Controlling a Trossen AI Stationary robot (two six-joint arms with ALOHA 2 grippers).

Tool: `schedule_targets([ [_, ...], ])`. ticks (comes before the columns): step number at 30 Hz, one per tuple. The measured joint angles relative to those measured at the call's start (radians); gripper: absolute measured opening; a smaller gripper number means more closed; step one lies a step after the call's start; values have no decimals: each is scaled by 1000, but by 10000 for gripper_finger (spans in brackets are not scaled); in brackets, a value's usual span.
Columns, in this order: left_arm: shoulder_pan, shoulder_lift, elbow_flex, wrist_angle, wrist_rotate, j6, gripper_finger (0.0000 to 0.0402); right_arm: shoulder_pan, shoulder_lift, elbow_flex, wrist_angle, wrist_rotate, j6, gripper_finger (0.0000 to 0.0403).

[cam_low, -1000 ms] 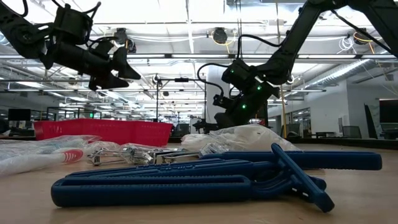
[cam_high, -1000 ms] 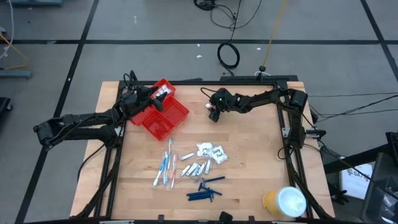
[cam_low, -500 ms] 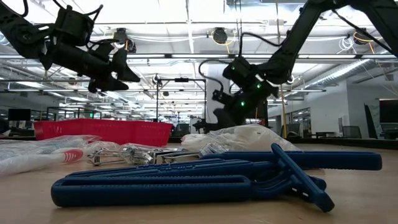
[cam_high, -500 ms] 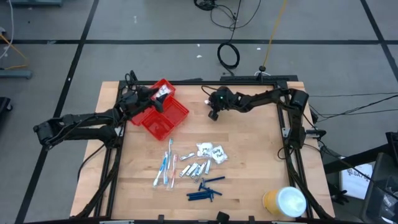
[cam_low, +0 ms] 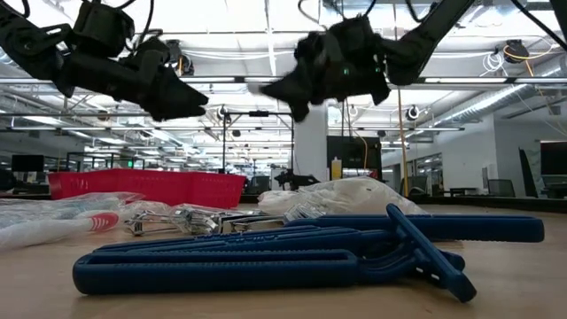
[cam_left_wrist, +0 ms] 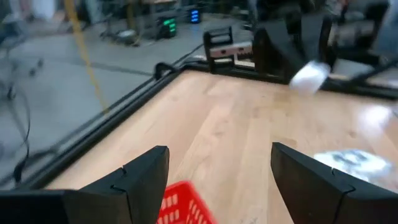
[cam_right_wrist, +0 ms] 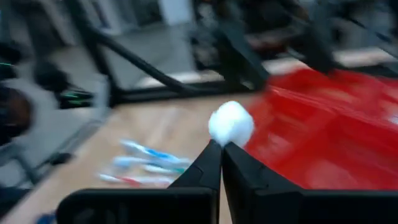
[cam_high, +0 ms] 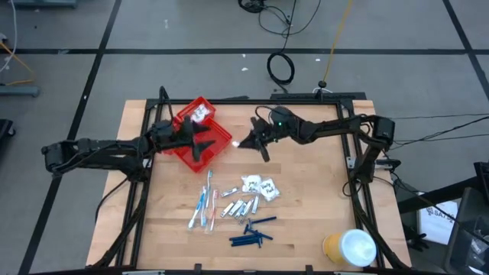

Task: Pick & Place Travel size toiletries
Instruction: Put the right vanity pack into the horizontal right red bin

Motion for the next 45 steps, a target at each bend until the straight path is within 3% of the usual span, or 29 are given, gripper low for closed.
schedule_targets([
  [9,-199,164,25,251,-50,227,270,78,0,0,13,1,-5,0],
  [17,-295,327,191,229,-51,330,271,83,1,0,12,4,17,0],
  [24,-309,362,264,107,-52,374,265,84,1,0,4,4,23,0],
  [28,-309,343,261,91,-52,378,229,81,1,0,4,1,23,0],
  [40,-301,330,260,74,-47,390,73,79,1,0,5,4,21,0],
  [45,-287,327,257,63,-47,390,11,79,-1,0,-27,26,22,29],
])
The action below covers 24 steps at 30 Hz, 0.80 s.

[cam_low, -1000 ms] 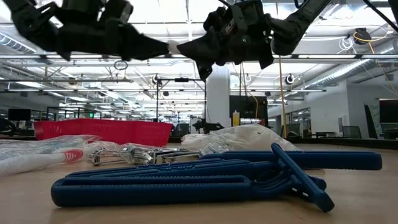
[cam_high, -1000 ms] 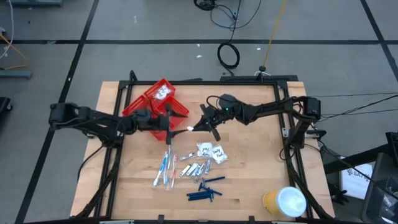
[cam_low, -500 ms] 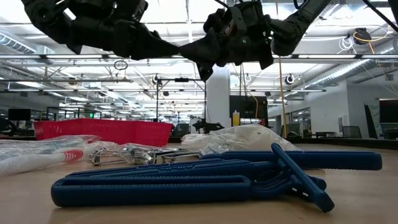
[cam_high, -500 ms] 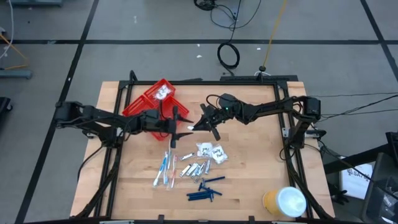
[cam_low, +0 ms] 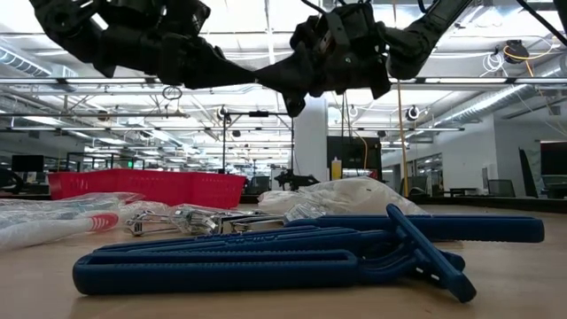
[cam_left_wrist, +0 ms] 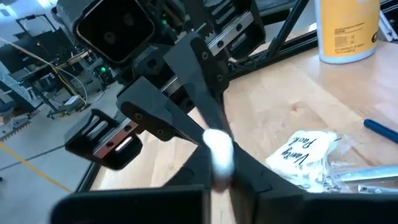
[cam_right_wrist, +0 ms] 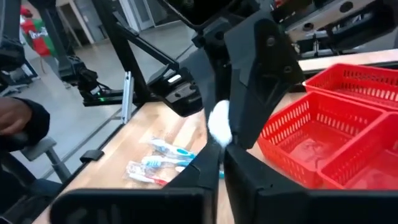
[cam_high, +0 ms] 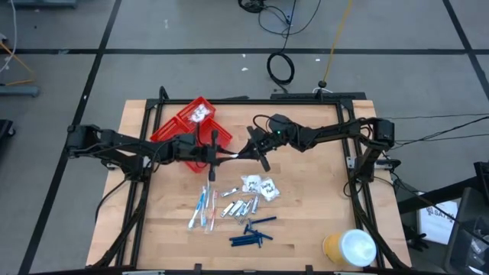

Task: Pick & Place Travel size toiletries
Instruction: Put the right vanity pack into the horizontal right red bin

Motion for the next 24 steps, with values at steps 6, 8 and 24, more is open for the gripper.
schedule_targets([
  [6,34,-78,4,-63,-65,-12,11,3,5,0,-52,1,-40,131],
  [8,48,-118,0,-131,-139,-5,4,-3,2,0,-44,0,-40,170],
  [24,537,-241,-58,-569,-356,-330,3,-31,2,0,-44,57,-78,266],
])
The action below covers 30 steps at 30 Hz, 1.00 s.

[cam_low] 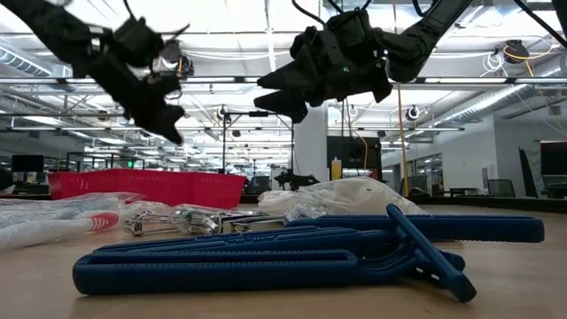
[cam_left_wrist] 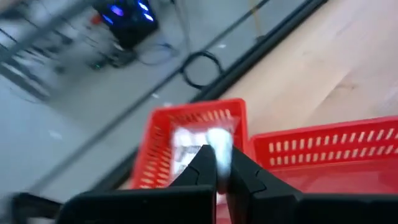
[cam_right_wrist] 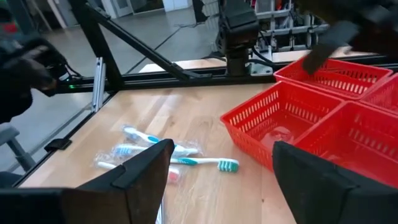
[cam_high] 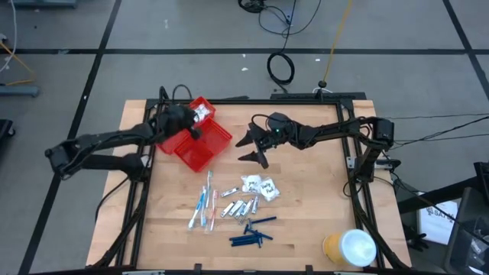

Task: Pick & Place Travel size toiletries
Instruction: Put the right vanity pack into the horizontal right red bin

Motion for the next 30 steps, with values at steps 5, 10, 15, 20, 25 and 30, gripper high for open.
schedule_targets([
  [5,167,66,-26,81,204,-75,13,0,0,0,0,0,-8,266],
  [10,217,141,-27,145,334,-155,55,0,0,0,0,0,-8,277],
  [15,222,183,-27,148,226,-163,146,1,0,0,-16,0,-8,288],
  [20,224,188,-27,158,138,-178,236,2,0,0,-59,0,-15,290],
  [25,217,182,-17,153,249,-184,299,12,-1,0,-145,15,-64,286],
  [30,171,123,1,157,448,-239,333,91,-57,1,-440,257,-220,281],
])
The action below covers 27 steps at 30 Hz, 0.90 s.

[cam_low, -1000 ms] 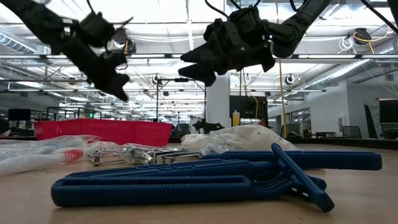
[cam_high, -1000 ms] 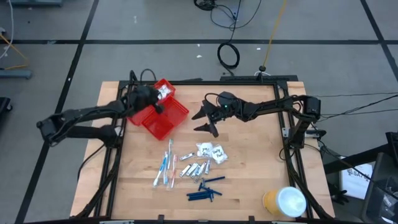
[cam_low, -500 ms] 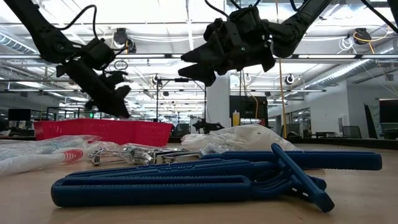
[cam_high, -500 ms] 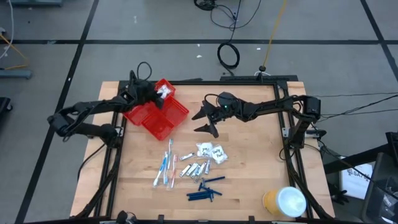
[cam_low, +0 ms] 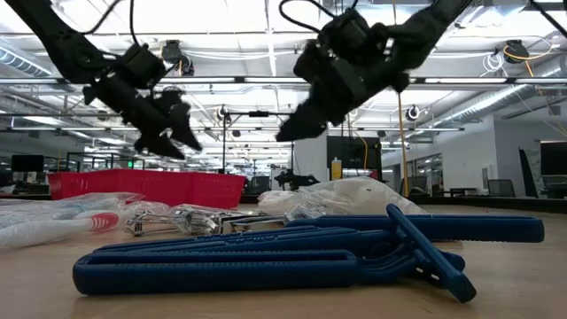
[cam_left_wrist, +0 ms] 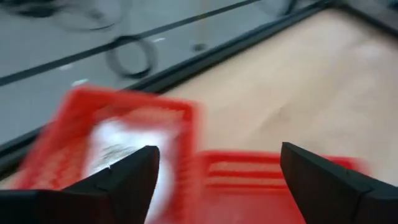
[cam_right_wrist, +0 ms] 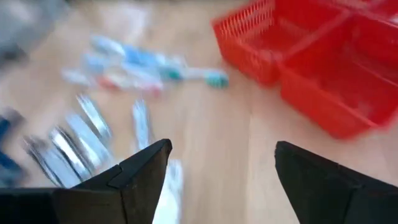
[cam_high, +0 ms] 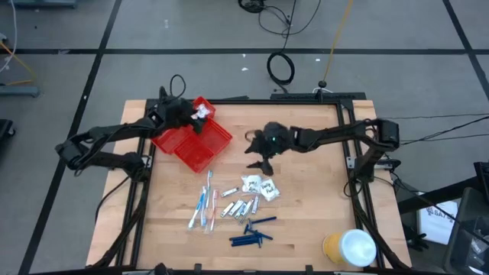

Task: Pick & Place Travel size toiletries
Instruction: Put the right vanity pack into the horizontal right red bin

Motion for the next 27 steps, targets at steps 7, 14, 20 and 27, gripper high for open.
schedule_targets([
  [7,-104,-69,1,4,28,-6,338,186,-73,1,-388,182,46,279],
  [14,-176,-68,1,24,-34,1,323,314,-65,-11,-461,181,162,279],
  [20,-219,-68,1,24,-55,-21,313,344,-65,-90,-297,184,142,279],
  [27,-272,-68,1,22,-71,-50,320,310,-25,-165,-226,239,152,279],
])
